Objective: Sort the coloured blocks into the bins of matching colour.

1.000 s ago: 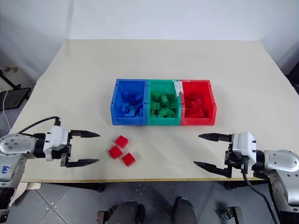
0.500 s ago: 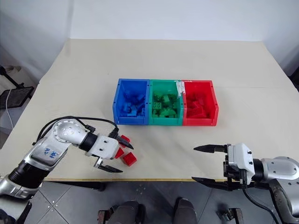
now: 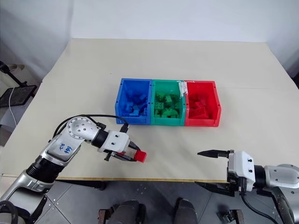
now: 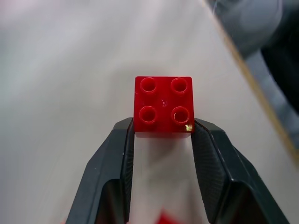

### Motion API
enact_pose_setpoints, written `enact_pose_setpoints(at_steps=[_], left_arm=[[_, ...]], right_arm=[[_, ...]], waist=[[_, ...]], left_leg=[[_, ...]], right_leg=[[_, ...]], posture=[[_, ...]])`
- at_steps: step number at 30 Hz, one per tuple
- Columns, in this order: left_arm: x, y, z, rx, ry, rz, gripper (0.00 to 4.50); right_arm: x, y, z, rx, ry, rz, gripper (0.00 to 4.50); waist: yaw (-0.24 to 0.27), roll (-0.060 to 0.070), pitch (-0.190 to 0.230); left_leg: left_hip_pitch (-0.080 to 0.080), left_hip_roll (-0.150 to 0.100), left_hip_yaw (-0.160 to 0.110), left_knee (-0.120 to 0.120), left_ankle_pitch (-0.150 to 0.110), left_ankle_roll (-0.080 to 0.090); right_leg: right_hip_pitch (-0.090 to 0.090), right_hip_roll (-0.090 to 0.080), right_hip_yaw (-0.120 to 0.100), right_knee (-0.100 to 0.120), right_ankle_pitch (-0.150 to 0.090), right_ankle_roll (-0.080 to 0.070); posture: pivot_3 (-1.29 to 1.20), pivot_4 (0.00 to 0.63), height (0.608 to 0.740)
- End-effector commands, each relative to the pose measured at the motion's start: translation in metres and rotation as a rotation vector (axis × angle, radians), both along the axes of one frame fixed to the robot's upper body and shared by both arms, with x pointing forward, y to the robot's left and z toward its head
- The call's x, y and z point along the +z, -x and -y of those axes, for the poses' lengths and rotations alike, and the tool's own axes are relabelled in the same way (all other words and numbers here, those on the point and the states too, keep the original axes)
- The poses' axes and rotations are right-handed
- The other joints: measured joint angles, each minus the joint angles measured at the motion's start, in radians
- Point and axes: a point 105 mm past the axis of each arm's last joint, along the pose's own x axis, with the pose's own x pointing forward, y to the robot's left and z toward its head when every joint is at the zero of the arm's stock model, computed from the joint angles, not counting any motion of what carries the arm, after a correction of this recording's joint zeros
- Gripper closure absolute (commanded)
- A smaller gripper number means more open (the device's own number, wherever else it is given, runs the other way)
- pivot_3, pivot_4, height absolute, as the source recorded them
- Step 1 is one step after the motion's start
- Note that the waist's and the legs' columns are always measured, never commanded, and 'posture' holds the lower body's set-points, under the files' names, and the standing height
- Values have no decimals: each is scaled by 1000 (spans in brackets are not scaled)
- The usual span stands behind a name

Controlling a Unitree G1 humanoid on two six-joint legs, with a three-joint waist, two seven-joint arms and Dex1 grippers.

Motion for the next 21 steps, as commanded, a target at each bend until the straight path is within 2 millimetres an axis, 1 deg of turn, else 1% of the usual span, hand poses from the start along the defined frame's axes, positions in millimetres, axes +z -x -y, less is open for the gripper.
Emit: enact_pose_setpoints(at_steps=[1, 2, 3, 4, 6, 8, 12, 15, 16, 18, 19, 20, 21], left_arm=[[50, -7, 36, -1, 339, 53, 3054], [68, -15, 48, 45, 467, 63, 3054], [78, -20, 55, 80, 542, 65, 3054], [84, -24, 60, 98, 580, 75, 3054], [98, -39, 80, 153, 671, 123, 3054], [107, -50, 101, 186, 737, 135, 3054], [110, -79, 138, 298, 764, 191, 3054], [109, -88, 163, 308, 769, 170, 3054], [104, -93, 171, 325, 744, 165, 3054], [97, -99, 180, 344, 713, 145, 3054], [96, -105, 183, 372, 692, 178, 3054], [96, -109, 185, 388, 683, 204, 2704], [102, -110, 187, 397, 700, 200, 2299]], right_arm=[[17, -8, 16, -207, -87, 112, 0], [20, -11, 21, -293, -127, 145, 0], [22, -12, 25, -347, -151, 164, 0], [24, -12, 28, -385, -169, 177, 0], [37, -17, 41, -530, -255, 271, 0], [48, -20, 51, -643, -317, 325, 0], [53, -21, 58, -738, -313, 341, 0], [53, -20, 59, -779, -307, 332, 0], [52, -19, 58, -788, -304, 323, 0], [51, -17, 54, -793, -303, 314, 0], [50, -17, 51, -796, -309, 306, 0], [49, -16, 49, -798, -314, 301, 0], [49, -15, 45, -791, -318, 296, 0]], waist=[[6, 0, 0], [19, 0, 0], [26, -1, 1], [29, -1, 1], [26, -1, 0], [26, 0, 0], [27, -1, 0], [28, 0, 0], [29, -1, 0], [28, -1, 0], [28, -1, 0], [28, -1, 0], [26, -1, 0]], left_leg=[[0, 0, 0, 0, 0, 0], [0, 0, -1, 1, 0, 0], [-1, 0, -2, 2, 0, 0], [-2, -1, -6, 5, 0, 0], [-1, -2, -5, 6, 0, 0], [2, -2, -6, 5, 0, 0], [1, -3, -5, 5, 0, 1], [1, -3, -4, 3, 0, 2], [1, -3, -3, 2, 0, 2], [1, -3, -3, 1, 0, 3], [1, -3, -3, 0, 0, 3], [1, -3, -2, 0, 0, 3], [1, -3, -2, 0, 0, 4]], right_leg=[[0, 0, 0, 0, 0, 0], [0, 0, 0, 0, 0, 0], [1, 0, -1, 0, 0, 0], [3, -1, -3, 0, 0, 0], [5, -1, -2, 0, 0, 1], [8, -1, -4, -1, 0, 1], [9, -1, -3, -4, 0, 1], [9, -1, -4, -6, 0, 1], [8, -1, -4, -6, 0, 1], [8, -1, -4, -7, 0, 1], [8, -1, -4, -7, 0, 1], [8, -1, -4, -7, 0, 1], [7, -1, -4, -8, 0, 1]], posture=[[0, 150, 740], [0, 150, 740], [0, 150, 740], [0, 150, 740], [0, 150, 740], [0, 150, 740], [0, 150, 740], [0, 150, 740], [0, 150, 740], [0, 150, 740], [0, 150, 740], [0, 150, 740], [0, 150, 740]])
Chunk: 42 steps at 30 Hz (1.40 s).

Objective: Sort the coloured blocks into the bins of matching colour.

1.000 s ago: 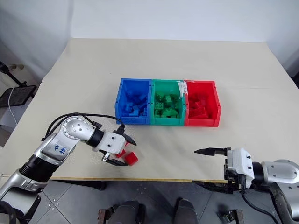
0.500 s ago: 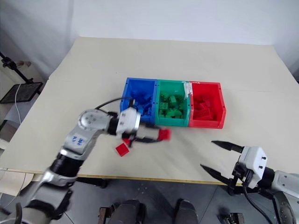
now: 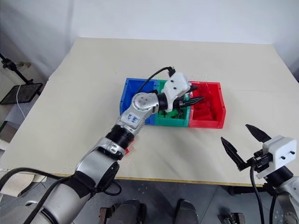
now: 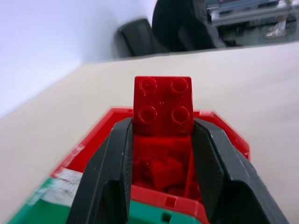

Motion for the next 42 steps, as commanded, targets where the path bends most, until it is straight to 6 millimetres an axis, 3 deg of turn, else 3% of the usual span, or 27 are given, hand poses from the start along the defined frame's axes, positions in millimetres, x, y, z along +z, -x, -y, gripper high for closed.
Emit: enact_pose_setpoints(at_steps=[1, 7, 9, 14, 18, 20, 26, 30, 35, 38, 42], left_arm=[[18, -2, 11, -1, 20, 61, 2011], [21, 7, 1, -95, 5, 124, 112], [18, 8, -14, -112, 13, 142, 18], [0, 19, -76, -151, 36, 145, 18], [-28, 43, -171, -103, -7, 143, 18], [-33, 55, -210, -40, -22, 104, 18], [-43, 93, -280, 106, -119, 8, 18], [-53, 104, -331, 251, -194, -62, 18], [-70, 117, -354, 282, -277, -122, 18], [-73, 124, -346, 236, -274, -157, 18], [-74, 135, -315, 136, -251, -236, 18]], right_arm=[[10, 5, -12, 8, 0, 37, 0], [13, 3, -20, 56, 13, 60, 0], [10, 0, -25, 94, 27, 45, 0], [1, -3, -42, 278, 96, -11, 0], [-3, -7, -46, 464, 179, -62, 0], [-5, -10, -46, 534, 200, -84, 0], [-16, -10, -51, 686, 273, -113, 0], [-23, -8, -58, 771, 290, -136, 0], [-27, -10, -66, 843, 294, -148, 0], [-25, -14, -67, 845, 292, -144, 0], [-25, -16, -67, 843, 288, -144, 0]], waist=[[-2, 0, 0], [-9, 0, 0], [-11, 0, 0], [-32, 1, -1], [-48, 1, -1], [-62, 1, -1], [-33, 1, 0], [-35, 1, 0], [-37, 1, 0], [-38, 1, 0], [-35, 1, 0]], left_leg=[[0, 0, 0, 0, 0, 0], [-1, 0, 1, -1, 0, 0], [0, 0, 1, -1, 0, 0], [0, 1, 1, -1, 0, 0], [1, 1, 2, -1, 0, 0], [1, 2, 2, -2, 0, -1], [1, 1, -7, 2, -1, 0], [5, -1, -13, 1, -1, 0], [9, 0, -12, -1, -2, -1], [10, 0, -12, -2, -2, -1], [10, 0, -12, -2, -2, -1]], right_leg=[[0, 0, 0, 0, 0, 0], [-2, 0, 1, 0, 0, 0], [-2, 0, 1, 1, 0, 0], [-4, 0, 1, 4, 0, 0], [-5, 0, 2, 6, 0, 0], [-6, 0, 3, 7, 0, 0], [1, -3, -1, 5, 0, 1], [5, -3, -1, 3, 0, 1], [6, -2, 0, 3, 0, 1], [6, -2, -1, 4, 0, 1], [6, -2, -1, 4, 0, 1]], posture=[[0, 150, 740], [0, 150, 740], [0, 150, 740], [0, 150, 740], [0, 150, 740], [0, 150, 740], [0, 150, 740], [0, 150, 740], [0, 150, 740], [0, 150, 740], [0, 150, 740]])
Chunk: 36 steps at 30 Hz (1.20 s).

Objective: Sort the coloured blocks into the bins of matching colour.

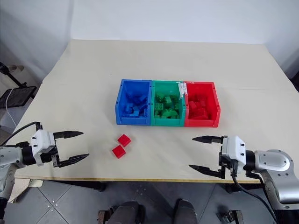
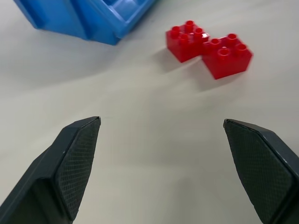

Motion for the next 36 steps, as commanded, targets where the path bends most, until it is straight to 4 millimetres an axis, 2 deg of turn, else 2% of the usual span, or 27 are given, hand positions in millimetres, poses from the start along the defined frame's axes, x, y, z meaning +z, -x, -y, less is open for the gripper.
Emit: enact_pose_setpoints(at_steps=[1, 5, 11, 13, 16, 19, 22, 25, 29, 30, 34, 36], left_arm=[[9, 11, 31, -88, 44, -44, 18], [13, 16, 58, -58, 100, -108, 18], [-6, 14, 74, 71, 12, -206, 18], [-9, 8, 81, 134, 21, -209, 18], [-11, 7, 95, 132, 40, -213, 18], [-20, -6, 93, 256, 30, -217, 18], [-27, -2, 96, 247, 6, -243, 592], [-31, 3, 95, 234, -26, -280, 1567], [-26, 9, 102, 154, 5, -292, 2845], [-25, 11, 102, 139, 11, -299, 3034], [-21, 5, 77, 126, 16, -230, 3033], [-13, 3, 72, 66, 14, -145, 3033]], right_arm=[[2, 0, 0, 9, 1, 7, 0], [1, 1, -3, 19, -3, 5, 0], [-2, 2, -11, 33, -18, -3, 0], [-3, 3, -13, 34, -20, -6, 0], [-3, 5, -13, 36, -19, -13, 0], [-3, 5, -13, 31, -16, -14, 0], [-2, 6, -12, 22, -16, -13, 0], [-2, 7, -12, 16, -19, -17, 0], [-4, 8, -13, 7, -20, -20, 0], [-4, 7, -12, -3, -22, -20, 0], [0, 10, -3, -64, -43, -31, 0], [0, 14, 1, -89, -48, -38, 0]], waist=[[-1, 0, 0], [-4, 0, 0], [-2, 0, 0], [-1, 0, 0], [0, 0, 0], [0, 0, 0], [-1, 0, 0], [-1, 0, 0], [0, 0, 0], [0, 0, 0], [0, 0, 0], [1, 0, 0]], left_leg=[[0, 0, 0, 0, 0, 0], [0, 1, 0, -1, 0, 0], [1, 0, 0, 0, 0, 0], [1, 0, 0, 0, 0, 0], [1, 0, 0, 0, 0, 0], [1, 0, 0, 0, -1, -1], [1, 0, 0, -1, -1, -1], [1, 1, 1, -1, -1, -1], [1, 0, 1, -1, -1, -1], [1, 0, 1, -1, -1, -1], [1, 1, 1, -1, -1, -1], [1, 1, 1, -1, -1, -1]], right_leg=[[0, 0, 0, 0, 0, 0], [0, 0, 1, 0, 0, 0], [0, 0, 2, 0, 0, 0], [0, 1, 2, 0, 0, 0], [0, 0, 2, 0, 0, 0], [0, 0, 3, 0, 0, 0], [0, 1, 3, 0, 0, 0], [0, 1, 3, -1, 0, 0], [0, 1, 4, -1, 0, 0], [0, 1, 4, -1, 0, 0], [0, 1, 3, -2, 0, 0], [0, 1, 3, -2, 0, 0]], posture=[[0, 150, 740], [0, 150, 740], [0, 150, 740], [0, 150, 740], [0, 150, 740], [0, 150, 740], [0, 150, 740], [0, 150, 740], [0, 150, 740], [0, 150, 740], [0, 150, 740], [0, 150, 740]])
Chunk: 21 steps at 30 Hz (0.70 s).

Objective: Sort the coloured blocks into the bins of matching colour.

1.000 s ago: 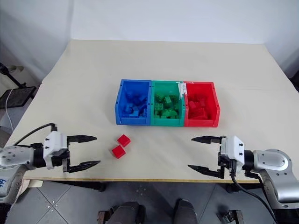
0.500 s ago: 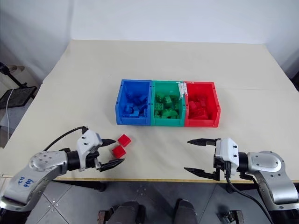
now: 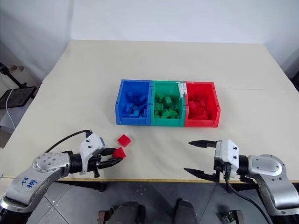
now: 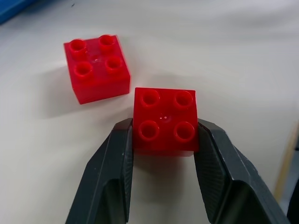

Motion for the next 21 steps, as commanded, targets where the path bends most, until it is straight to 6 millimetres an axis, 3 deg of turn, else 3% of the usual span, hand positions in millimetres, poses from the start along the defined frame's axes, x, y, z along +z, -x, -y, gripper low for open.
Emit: enact_pose_setpoints(at_steps=[1, 4, 9, 12, 16, 21], left_arm=[[27, -3, -6, -130, 29, 187, 3033], [42, -1, 2, -223, 93, 255, 3033], [84, 5, 70, -505, 313, 256, 3033], [104, -20, 101, -498, 390, 305, 3033], [105, -77, 155, -380, 335, 405, 3033], [106, -99, 225, -457, 293, 453, 3033]], right_arm=[[14, 6, 9, -58, -26, 35, 0], [18, 4, 16, -133, -58, 41, 0], [32, 15, 37, -337, -90, 122, 0], [34, 24, 41, -431, -124, 124, 0], [39, 24, 57, -613, -163, 181, 0], [36, 31, 57, -693, -177, 188, 0]], waist=[[1, 0, 0], [3, 0, 0], [29, 2, 1], [35, 2, 1], [31, 0, 0], [29, -1, 1]], left_leg=[[0, 0, 0, 0, 0, 0], [-1, -1, 0, 0, 0, 0], [-1, -1, -1, 1, 0, 0], [-1, -2, 0, 2, 0, 1], [1, -3, 9, 2, 1, 2], [-1, -2, 13, -1, 1, 2]], right_leg=[[0, 0, 0, 0, 0, 0], [0, -1, 0, -1, 0, 0], [0, -1, 0, 1, 0, 0], [0, -1, 0, 2, 0, 0], [3, 0, 1, 0, 0, 0], [0, 0, 1, -2, 0, 0]], posture=[[0, 150, 740], [0, 150, 740], [0, 150, 740], [0, 150, 740], [0, 150, 740], [0, 150, 740]])
